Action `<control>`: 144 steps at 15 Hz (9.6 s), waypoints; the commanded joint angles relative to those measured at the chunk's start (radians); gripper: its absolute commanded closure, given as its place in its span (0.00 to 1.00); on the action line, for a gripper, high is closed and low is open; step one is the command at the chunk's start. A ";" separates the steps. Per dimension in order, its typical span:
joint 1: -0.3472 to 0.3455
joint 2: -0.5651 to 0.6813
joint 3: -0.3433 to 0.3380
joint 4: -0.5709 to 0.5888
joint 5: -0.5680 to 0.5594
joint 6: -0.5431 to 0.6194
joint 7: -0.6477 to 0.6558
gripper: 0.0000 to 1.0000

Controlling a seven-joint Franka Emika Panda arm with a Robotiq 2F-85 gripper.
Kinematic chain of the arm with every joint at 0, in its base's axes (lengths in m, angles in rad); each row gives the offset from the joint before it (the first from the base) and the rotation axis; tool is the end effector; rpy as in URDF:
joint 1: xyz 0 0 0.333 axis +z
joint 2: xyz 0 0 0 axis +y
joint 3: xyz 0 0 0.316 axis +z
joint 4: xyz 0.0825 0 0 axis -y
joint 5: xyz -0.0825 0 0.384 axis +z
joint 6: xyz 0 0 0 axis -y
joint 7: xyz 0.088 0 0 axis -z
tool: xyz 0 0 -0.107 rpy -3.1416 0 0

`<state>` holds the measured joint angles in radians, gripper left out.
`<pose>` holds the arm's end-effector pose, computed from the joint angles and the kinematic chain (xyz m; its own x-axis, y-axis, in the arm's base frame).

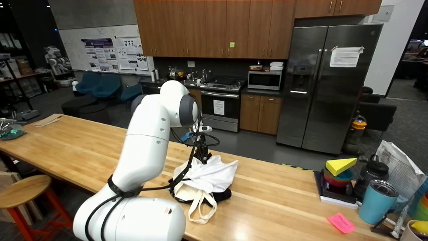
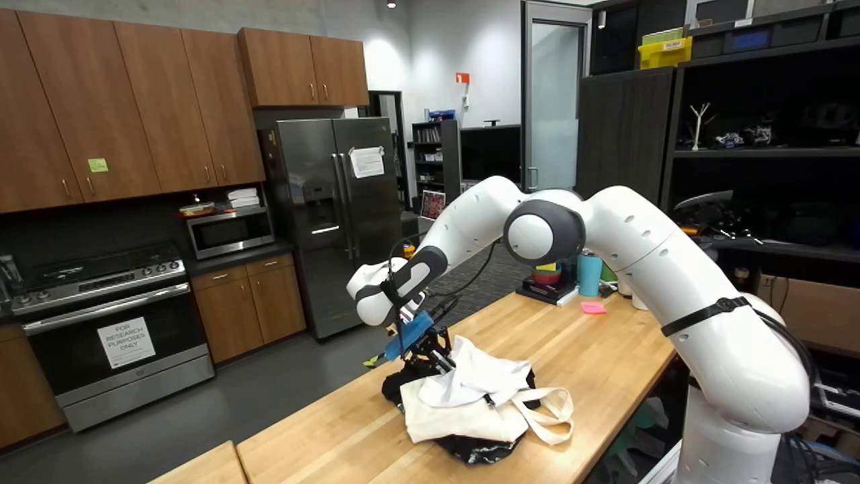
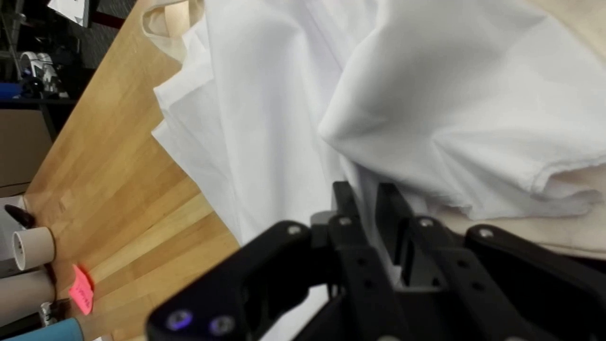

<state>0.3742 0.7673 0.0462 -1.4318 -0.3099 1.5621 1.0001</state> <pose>0.6065 0.2303 0.2094 0.8540 -0.5015 -0.1389 -0.3218 -0.7186 0.6165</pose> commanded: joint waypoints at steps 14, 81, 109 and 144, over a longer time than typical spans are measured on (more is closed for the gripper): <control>0.023 -0.213 0.039 -0.120 0.015 0.228 -0.027 1.00; 0.363 -0.081 0.169 0.363 -0.298 0.531 -0.576 1.00; 0.370 0.204 0.175 0.440 -0.102 0.468 -0.513 0.00; 0.503 0.532 0.071 0.885 -0.032 0.427 -0.949 1.00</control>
<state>0.8718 1.3080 0.0884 -0.5781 -0.3656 2.0126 0.0901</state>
